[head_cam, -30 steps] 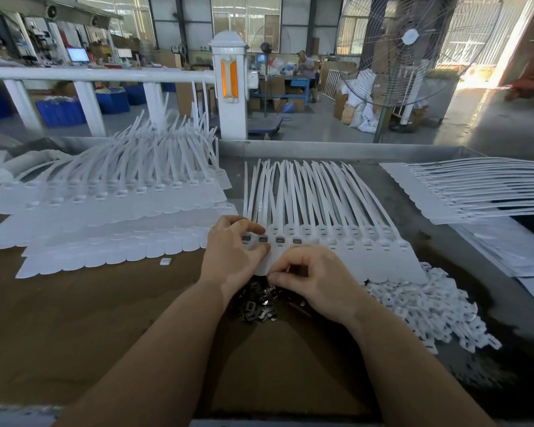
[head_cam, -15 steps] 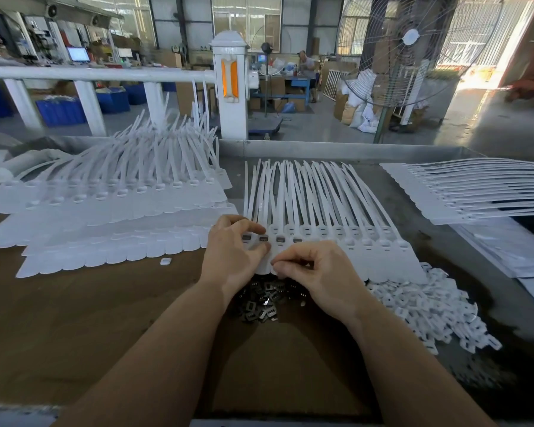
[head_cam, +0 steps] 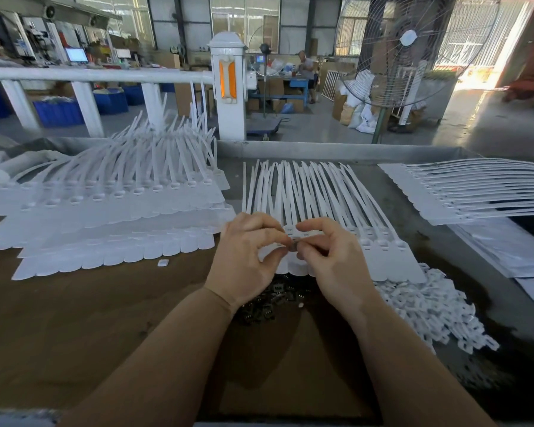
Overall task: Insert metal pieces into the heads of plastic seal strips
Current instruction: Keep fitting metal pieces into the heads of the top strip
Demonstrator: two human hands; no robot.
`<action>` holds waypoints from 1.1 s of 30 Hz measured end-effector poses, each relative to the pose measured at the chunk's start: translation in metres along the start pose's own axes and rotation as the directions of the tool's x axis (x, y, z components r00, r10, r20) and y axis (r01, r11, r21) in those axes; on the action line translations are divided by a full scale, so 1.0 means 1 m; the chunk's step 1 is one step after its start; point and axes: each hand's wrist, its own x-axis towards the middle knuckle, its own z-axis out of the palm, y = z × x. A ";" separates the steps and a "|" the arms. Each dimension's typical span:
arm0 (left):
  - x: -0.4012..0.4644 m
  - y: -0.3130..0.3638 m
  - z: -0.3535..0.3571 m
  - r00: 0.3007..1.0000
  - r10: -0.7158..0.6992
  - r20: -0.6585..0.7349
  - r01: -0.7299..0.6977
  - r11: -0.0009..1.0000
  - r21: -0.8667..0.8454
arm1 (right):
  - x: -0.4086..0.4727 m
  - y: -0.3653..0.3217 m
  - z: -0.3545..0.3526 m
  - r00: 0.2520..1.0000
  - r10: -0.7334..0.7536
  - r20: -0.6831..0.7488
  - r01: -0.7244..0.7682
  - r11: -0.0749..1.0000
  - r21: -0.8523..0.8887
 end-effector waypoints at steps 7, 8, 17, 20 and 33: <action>0.001 -0.002 0.001 0.999 0.032 0.003 -0.032 0.999 0.005 | 0.001 0.002 0.001 0.998 0.044 0.046 -0.043 0.999 -0.021; 0.001 -0.001 0.001 0.999 0.037 0.006 -0.037 0.999 0.005 | 0.001 0.002 0.001 0.997 0.049 0.051 -0.048 0.999 -0.018; 0.002 0.003 0.002 0.994 0.006 0.106 -0.005 1.000 -0.014 | -0.001 0.001 -0.001 0.994 0.067 0.092 -0.062 0.997 -0.051; 0.002 0.002 0.002 0.989 -0.016 0.144 0.017 1.000 -0.005 | -0.001 0.002 -0.001 0.994 0.071 0.084 -0.066 0.996 -0.064; 0.003 0.000 0.004 0.942 -0.229 0.245 0.235 0.972 0.005 | 0.005 0.007 -0.004 0.960 0.058 -0.274 -0.112 0.976 -0.185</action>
